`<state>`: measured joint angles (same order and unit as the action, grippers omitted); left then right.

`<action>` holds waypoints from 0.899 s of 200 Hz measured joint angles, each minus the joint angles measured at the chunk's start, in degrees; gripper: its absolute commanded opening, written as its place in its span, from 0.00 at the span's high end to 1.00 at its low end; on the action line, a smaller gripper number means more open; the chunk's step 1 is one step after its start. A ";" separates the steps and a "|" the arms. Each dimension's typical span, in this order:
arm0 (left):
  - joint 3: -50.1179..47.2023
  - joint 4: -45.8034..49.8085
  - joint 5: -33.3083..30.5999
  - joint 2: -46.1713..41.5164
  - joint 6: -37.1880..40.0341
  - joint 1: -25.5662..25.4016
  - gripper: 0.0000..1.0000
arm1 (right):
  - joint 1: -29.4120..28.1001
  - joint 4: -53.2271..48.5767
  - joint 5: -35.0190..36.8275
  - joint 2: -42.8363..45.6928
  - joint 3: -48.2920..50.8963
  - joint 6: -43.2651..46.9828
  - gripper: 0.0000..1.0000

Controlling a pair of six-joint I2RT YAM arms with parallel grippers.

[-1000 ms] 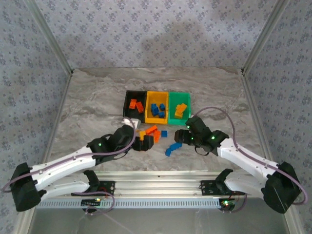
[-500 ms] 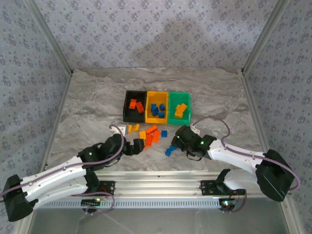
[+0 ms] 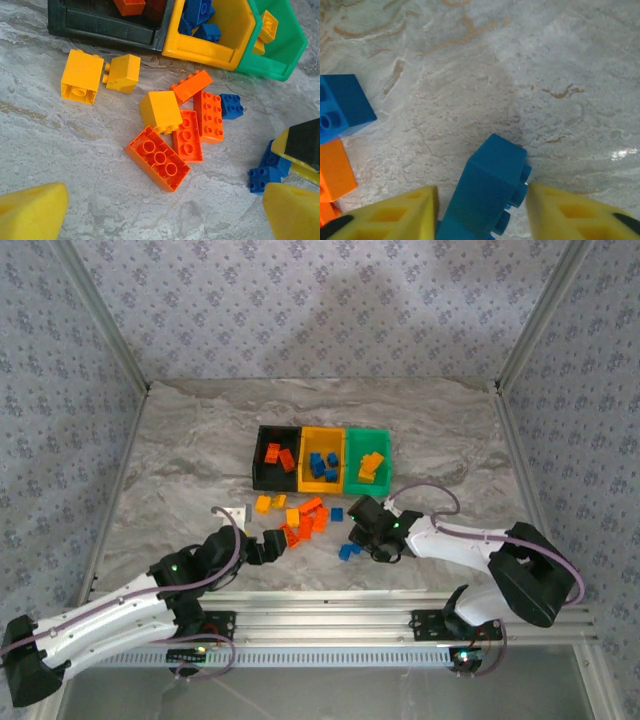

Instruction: Sort the legos into containers by color

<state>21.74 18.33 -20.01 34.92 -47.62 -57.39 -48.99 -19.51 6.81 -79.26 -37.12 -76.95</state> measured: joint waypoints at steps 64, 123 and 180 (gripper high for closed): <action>0.00 -0.13 -0.22 0.00 0.61 0.00 0.00 | 1.49 -2.56 -0.39 4.79 3.30 -0.13 0.83; 0.13 0.59 -0.50 0.02 1.07 0.00 0.00 | 8.70 -9.33 -0.42 16.37 1.70 11.87 0.87; 1.38 1.75 -1.09 1.42 1.25 0.00 0.00 | 9.84 -9.38 -2.08 -2.54 -25.90 32.85 0.86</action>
<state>23.11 20.08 -21.10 36.34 -46.37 -57.39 -39.16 -28.88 4.73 -81.80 -63.02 -44.10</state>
